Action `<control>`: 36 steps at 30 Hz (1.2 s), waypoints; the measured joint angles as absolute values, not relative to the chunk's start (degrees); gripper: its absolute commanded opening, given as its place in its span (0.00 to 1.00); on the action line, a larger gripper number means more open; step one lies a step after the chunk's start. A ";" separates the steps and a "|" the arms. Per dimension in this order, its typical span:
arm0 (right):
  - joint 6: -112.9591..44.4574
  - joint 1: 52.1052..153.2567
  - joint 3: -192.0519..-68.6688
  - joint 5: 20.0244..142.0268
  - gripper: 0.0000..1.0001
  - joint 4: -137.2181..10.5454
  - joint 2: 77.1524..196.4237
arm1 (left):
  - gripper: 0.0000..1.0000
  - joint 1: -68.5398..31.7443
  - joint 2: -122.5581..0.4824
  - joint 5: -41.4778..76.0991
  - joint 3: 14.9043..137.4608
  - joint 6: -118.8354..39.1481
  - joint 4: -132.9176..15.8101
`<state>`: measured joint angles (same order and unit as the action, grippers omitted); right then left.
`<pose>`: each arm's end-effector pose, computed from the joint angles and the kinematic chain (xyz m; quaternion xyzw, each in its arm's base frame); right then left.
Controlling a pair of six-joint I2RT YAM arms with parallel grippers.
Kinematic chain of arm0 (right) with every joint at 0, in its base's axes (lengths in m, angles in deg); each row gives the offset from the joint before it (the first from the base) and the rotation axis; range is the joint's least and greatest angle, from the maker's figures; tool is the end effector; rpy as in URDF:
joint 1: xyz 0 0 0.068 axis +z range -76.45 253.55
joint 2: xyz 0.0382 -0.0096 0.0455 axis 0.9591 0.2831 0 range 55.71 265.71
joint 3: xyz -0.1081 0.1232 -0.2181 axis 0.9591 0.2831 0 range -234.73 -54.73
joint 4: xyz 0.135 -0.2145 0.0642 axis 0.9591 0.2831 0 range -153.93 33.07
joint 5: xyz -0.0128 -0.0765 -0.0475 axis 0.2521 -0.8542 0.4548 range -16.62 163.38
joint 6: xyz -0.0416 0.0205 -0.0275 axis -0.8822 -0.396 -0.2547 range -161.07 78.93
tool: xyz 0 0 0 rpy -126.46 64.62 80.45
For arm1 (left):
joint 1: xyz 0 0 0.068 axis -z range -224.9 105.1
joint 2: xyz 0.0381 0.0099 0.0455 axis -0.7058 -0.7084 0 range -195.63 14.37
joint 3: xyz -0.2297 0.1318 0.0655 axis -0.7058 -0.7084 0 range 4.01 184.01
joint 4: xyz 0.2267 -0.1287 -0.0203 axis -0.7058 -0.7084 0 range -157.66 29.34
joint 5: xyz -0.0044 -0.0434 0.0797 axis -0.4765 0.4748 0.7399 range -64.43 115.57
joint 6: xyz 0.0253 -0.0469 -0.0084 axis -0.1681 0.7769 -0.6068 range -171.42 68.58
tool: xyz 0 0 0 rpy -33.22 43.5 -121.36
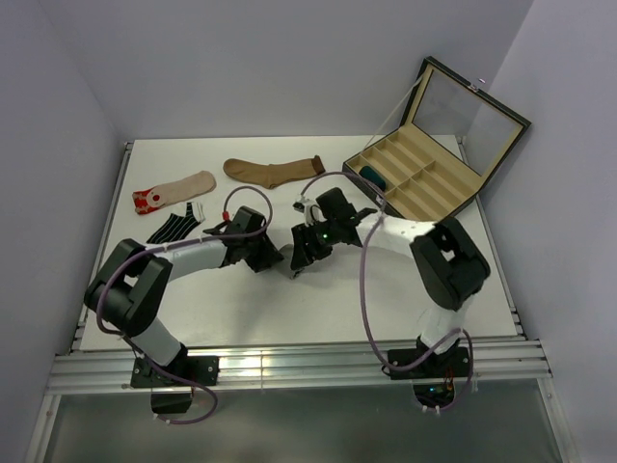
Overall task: Roll the socks
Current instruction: Roll the sock at the center of the board.
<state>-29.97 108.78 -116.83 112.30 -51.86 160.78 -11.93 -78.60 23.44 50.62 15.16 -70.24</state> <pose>0.2871 0.2300 0.1620 -0.2858 0.8585 0.4036 0.1355 0.2573 -0.1683 0.1505 -0.2713 0.9167 -0.2350 0.1755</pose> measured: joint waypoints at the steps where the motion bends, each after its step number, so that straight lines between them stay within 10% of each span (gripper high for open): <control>1: -30.30 109.04 -115.52 109.77 0.60 -52.42 158.34 | 0.43 -11.95 -78.95 23.29 51.02 14.73 -70.44; 11: -37.60 120.36 -109.55 84.87 0.64 -60.90 145.51 | 0.45 -12.08 -82.38 22.04 56.20 10.14 -74.09; 36: -44.16 133.10 -110.95 54.29 0.55 -66.48 159.80 | 0.46 -13.11 -85.59 20.82 60.39 7.40 -75.92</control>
<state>-44.16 133.10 -110.95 54.29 -66.48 159.80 -13.11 -85.59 20.82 60.39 7.40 -75.92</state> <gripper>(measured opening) 0.603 0.465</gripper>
